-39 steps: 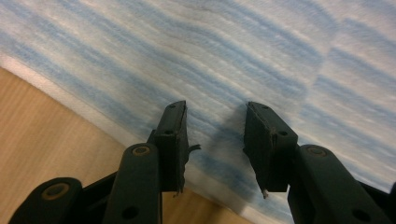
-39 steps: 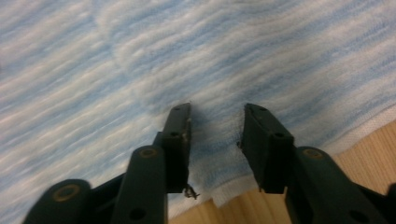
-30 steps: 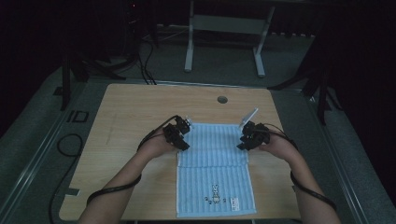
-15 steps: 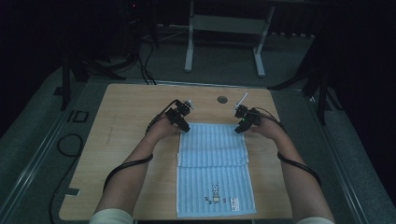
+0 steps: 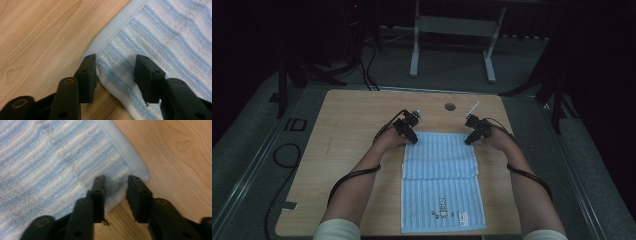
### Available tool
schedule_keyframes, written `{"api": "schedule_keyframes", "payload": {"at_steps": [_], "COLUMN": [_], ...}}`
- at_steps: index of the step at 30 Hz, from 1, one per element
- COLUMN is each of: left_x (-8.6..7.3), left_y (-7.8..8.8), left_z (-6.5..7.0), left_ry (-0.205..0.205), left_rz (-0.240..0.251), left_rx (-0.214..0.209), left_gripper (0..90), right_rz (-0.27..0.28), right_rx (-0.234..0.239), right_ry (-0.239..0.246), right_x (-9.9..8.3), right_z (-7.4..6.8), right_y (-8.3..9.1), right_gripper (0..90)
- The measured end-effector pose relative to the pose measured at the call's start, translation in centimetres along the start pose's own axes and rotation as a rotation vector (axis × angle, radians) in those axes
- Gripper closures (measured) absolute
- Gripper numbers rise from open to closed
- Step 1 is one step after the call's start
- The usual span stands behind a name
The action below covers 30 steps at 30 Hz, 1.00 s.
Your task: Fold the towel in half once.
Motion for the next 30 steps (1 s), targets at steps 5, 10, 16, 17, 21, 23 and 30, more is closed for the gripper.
{"api": "schedule_keyframes", "payload": {"at_steps": [5,10,16,17,21,23,30], "left_x": [0.1,-0.3,-0.6,-0.5,-0.3,-0.1,0.6], "left_y": [0.1,0.1,2.0,2.6,4.8,6.0,11.3], "left_z": [1.1,1.0,0.3,0.3,0.5,0.6,0.5], "left_ry": [-0.056,-0.049,-0.006,-0.005,-0.034,-0.036,-0.060], "left_rz": [-0.005,0.025,0.077,0.086,0.120,0.148,0.241], "left_rx": [-0.009,-0.035,-0.025,-0.008,0.031,0.027,0.132], "left_gripper": [84.1,87.0,87.8,87.8,87.8,87.7,87.6], "right_rz": [-0.014,-0.004,0.030,0.040,0.100,0.120,0.230], "right_rx": [-0.010,-0.009,-0.028,-0.034,-0.044,-0.061,-0.139], "right_ry": [0.019,0.020,0.030,0.033,0.042,0.044,0.044], "right_x": [0.1,0.0,-0.1,-0.1,0.1,0.2,1.1], "right_z": [-0.6,-0.8,-1.2,-1.3,-1.7,-1.8,-1.7], "right_y": [0.0,0.0,1.5,1.9,4.1,5.0,10.4], "right_gripper": [86.3,87.1,87.3,87.3,87.3,87.3,87.3]}}
Point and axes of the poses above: each handheld gripper's, and its own axes: y roughly backward along the jaws, x roughly out of its top, z roughly to its right, the point moved 3 cm from there along -y, roughly forward along the jaws, and after that the axes turned 4 degrees about -z, right-handed, at the moved point
